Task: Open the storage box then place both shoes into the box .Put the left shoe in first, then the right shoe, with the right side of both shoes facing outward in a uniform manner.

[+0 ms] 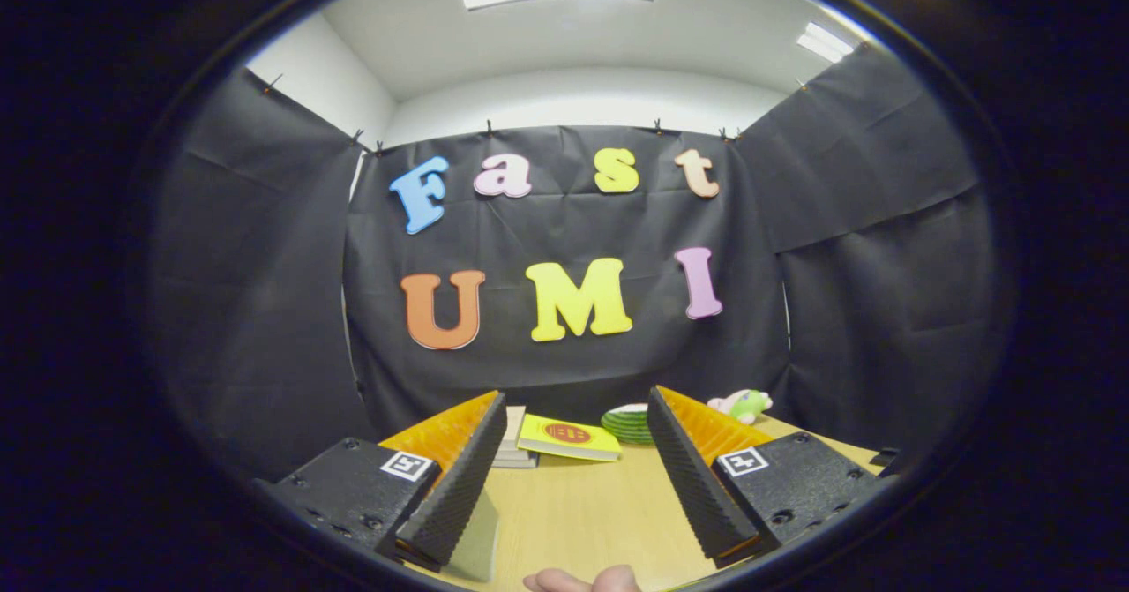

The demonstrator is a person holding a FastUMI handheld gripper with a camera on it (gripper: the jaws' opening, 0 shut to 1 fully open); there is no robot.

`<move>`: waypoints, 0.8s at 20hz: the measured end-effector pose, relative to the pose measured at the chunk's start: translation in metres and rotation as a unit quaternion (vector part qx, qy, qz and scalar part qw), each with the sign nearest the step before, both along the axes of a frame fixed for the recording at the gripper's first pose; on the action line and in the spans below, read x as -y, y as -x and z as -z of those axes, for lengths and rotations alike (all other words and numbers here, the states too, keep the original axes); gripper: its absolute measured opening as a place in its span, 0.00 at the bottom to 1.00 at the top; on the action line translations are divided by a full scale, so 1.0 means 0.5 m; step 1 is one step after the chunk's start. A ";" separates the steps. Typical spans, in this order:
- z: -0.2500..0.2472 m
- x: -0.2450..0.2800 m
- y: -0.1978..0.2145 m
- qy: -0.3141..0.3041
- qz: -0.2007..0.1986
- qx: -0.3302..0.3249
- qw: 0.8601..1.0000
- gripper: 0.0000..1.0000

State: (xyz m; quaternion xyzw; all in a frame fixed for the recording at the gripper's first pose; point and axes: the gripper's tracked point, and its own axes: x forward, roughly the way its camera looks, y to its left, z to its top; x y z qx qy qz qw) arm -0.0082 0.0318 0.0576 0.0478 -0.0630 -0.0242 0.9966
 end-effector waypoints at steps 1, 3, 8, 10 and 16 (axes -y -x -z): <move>0.000 0.000 0.002 -0.001 0.000 0.002 1.000 1.00; 0.000 0.008 0.004 0.008 0.005 0.005 1.000 1.00; 0.013 -0.012 0.003 0.006 -0.008 -0.001 1.000 1.00; 0.007 -0.017 0.001 0.004 -0.011 0.001 1.000 1.00; 0.008 -0.027 0.000 0.021 -0.005 0.009 1.000 1.00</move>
